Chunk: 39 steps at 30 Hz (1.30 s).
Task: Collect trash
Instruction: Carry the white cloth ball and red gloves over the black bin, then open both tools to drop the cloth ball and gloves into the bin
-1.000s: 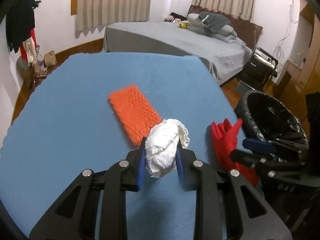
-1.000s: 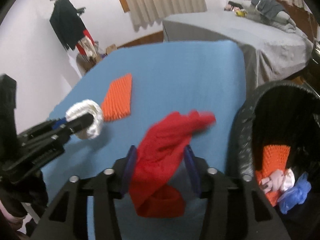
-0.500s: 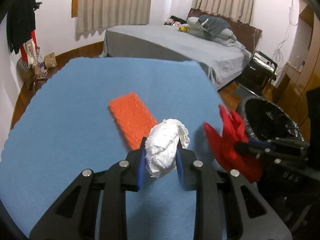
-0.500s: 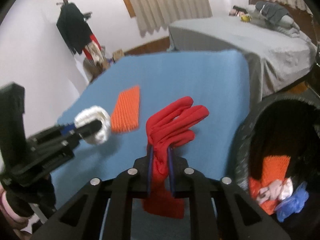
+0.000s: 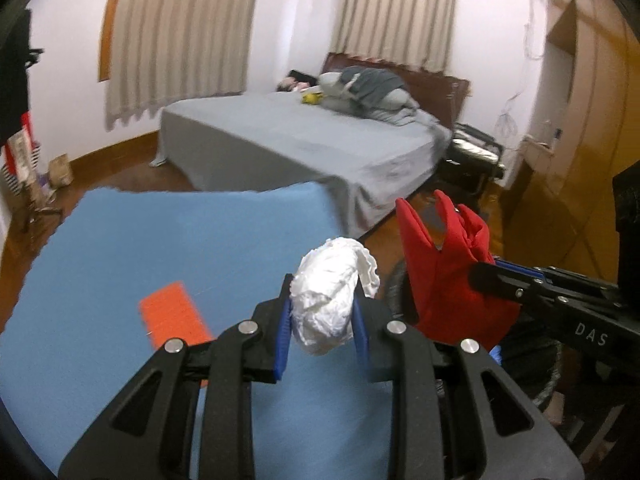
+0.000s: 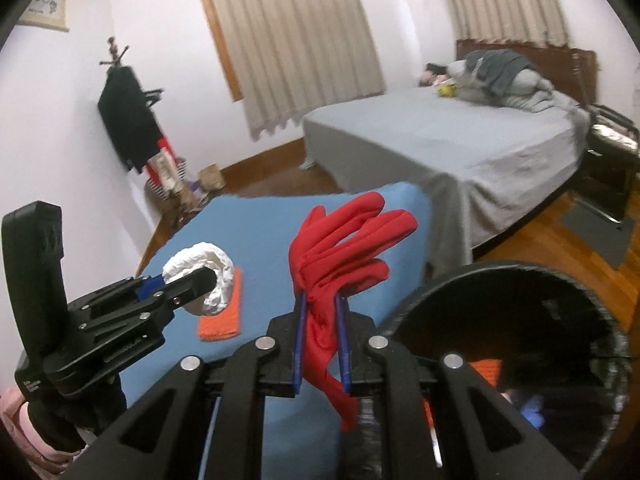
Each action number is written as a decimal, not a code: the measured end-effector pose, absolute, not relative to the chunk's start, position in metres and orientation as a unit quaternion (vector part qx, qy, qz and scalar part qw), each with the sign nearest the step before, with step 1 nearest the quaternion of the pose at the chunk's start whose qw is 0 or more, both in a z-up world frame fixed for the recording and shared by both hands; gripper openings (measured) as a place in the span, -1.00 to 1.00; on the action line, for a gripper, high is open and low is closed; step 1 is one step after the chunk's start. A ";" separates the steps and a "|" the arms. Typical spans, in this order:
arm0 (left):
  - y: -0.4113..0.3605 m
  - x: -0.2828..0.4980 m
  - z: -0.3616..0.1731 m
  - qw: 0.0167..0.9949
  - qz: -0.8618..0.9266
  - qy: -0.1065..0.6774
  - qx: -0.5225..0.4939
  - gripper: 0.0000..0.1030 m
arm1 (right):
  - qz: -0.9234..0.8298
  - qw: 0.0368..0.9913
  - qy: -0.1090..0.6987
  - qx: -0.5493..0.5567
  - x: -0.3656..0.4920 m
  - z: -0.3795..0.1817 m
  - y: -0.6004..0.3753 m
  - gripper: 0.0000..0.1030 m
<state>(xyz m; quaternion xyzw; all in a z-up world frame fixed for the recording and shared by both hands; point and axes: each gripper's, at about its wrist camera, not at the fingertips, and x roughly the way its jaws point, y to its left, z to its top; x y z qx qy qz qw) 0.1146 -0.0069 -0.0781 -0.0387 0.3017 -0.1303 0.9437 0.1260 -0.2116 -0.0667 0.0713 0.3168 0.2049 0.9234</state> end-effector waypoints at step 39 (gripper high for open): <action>-0.064 0.139 -0.096 0.941 -0.161 0.297 -0.017 0.53 | 0.048 0.943 0.314 0.101 0.107 -0.097 -0.312 0.88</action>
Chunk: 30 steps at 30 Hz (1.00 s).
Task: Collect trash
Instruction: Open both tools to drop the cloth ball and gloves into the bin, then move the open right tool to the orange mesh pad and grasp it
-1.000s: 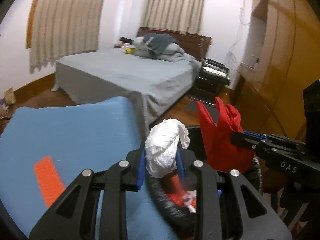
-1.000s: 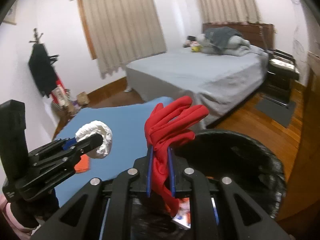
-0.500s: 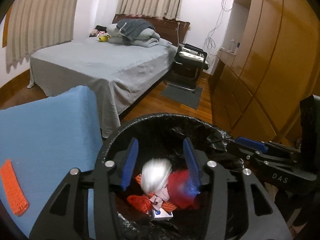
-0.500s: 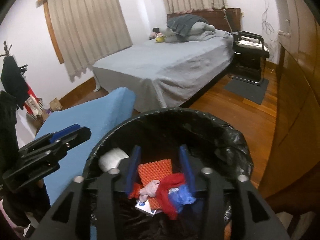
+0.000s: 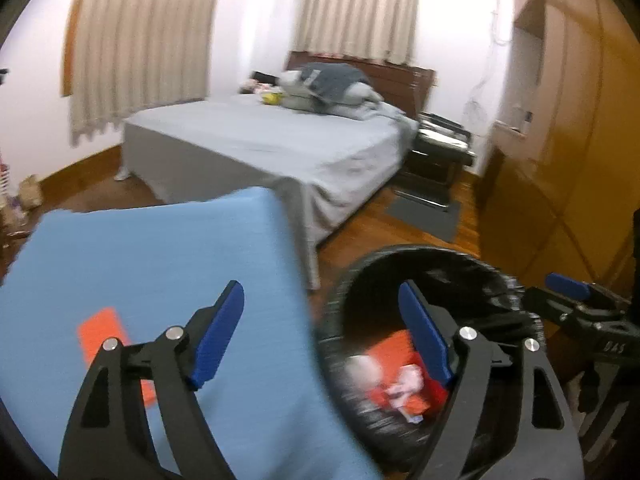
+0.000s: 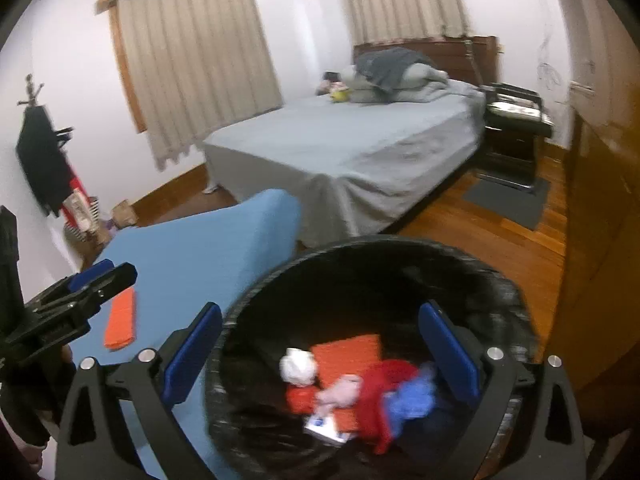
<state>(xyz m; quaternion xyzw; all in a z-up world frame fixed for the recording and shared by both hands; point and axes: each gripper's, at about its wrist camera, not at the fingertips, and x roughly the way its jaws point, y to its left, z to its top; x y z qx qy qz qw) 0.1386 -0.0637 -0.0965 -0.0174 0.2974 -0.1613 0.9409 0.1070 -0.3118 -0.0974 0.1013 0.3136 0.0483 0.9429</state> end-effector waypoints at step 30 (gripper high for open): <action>0.202 0.110 -0.143 0.933 0.101 0.337 -0.076 0.57 | 0.269 0.881 0.388 0.009 0.179 -0.180 -0.018 0.58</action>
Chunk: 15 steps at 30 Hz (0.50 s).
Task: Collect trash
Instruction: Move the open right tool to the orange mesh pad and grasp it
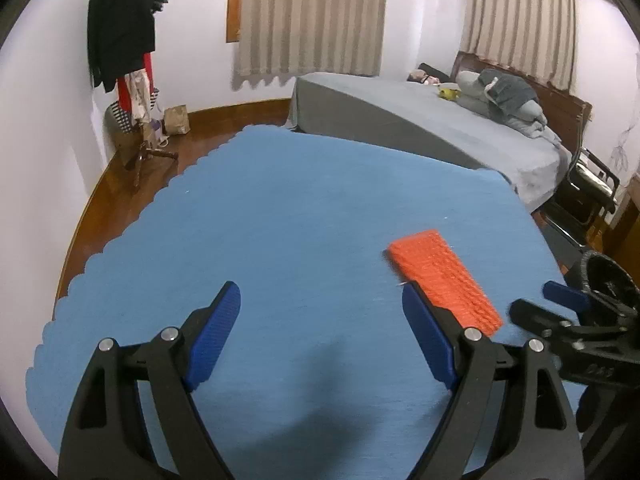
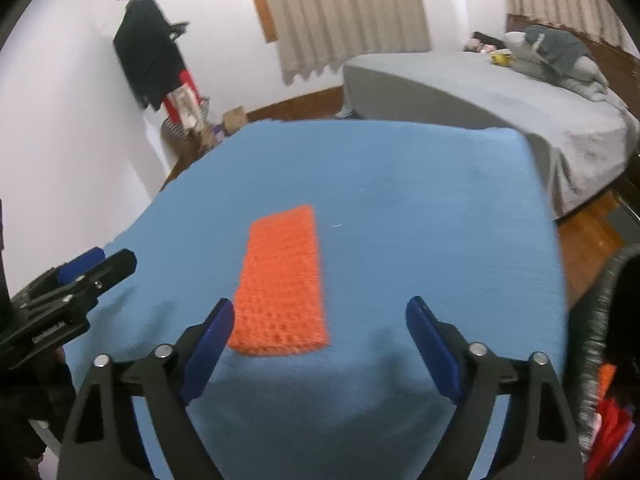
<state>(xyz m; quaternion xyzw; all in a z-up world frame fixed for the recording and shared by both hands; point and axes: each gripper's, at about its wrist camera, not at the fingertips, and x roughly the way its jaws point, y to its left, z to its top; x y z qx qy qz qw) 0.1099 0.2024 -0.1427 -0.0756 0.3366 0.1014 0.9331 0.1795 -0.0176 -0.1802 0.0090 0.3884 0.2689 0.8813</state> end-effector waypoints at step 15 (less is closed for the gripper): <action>0.210 0.113 -0.157 0.929 0.103 0.344 -0.091 0.57 | 0.301 0.852 0.427 0.002 0.197 -0.196 0.005 -0.56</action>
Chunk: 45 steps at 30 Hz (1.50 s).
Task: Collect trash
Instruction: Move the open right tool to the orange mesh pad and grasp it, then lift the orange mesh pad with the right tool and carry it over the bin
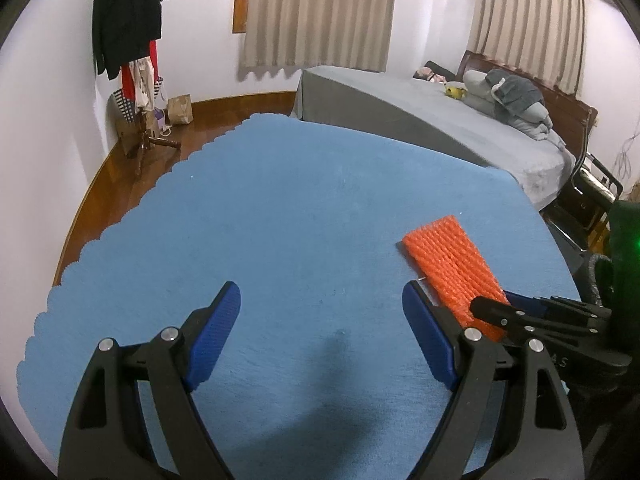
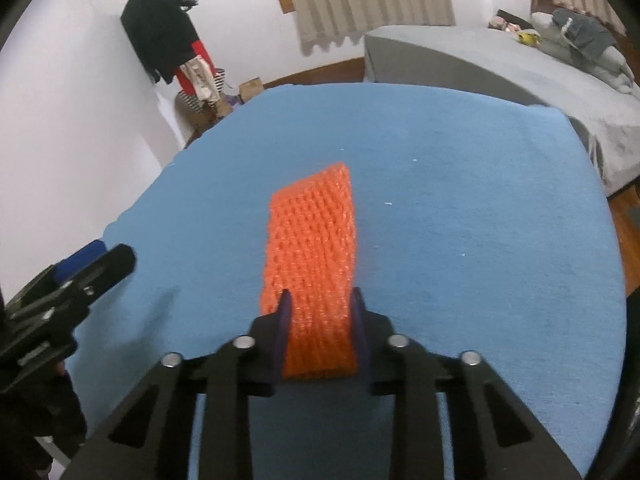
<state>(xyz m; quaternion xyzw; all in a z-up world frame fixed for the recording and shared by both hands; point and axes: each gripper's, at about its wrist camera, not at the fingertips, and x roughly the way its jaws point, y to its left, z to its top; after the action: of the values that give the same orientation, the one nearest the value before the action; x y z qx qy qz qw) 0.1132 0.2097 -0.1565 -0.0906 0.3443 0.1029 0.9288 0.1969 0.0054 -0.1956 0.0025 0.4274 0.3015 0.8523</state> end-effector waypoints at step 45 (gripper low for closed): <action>-0.001 0.111 -0.061 0.959 -0.088 0.267 -0.026 0.56 | 0.146 0.936 0.312 0.075 0.120 -0.071 -0.230 -0.78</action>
<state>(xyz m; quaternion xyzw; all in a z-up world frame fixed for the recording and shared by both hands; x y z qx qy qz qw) 0.1105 -0.0008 -0.0612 -0.0263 0.2674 -0.0882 0.9592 0.1197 -0.2305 -0.0705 0.0748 0.3125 0.1458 0.9357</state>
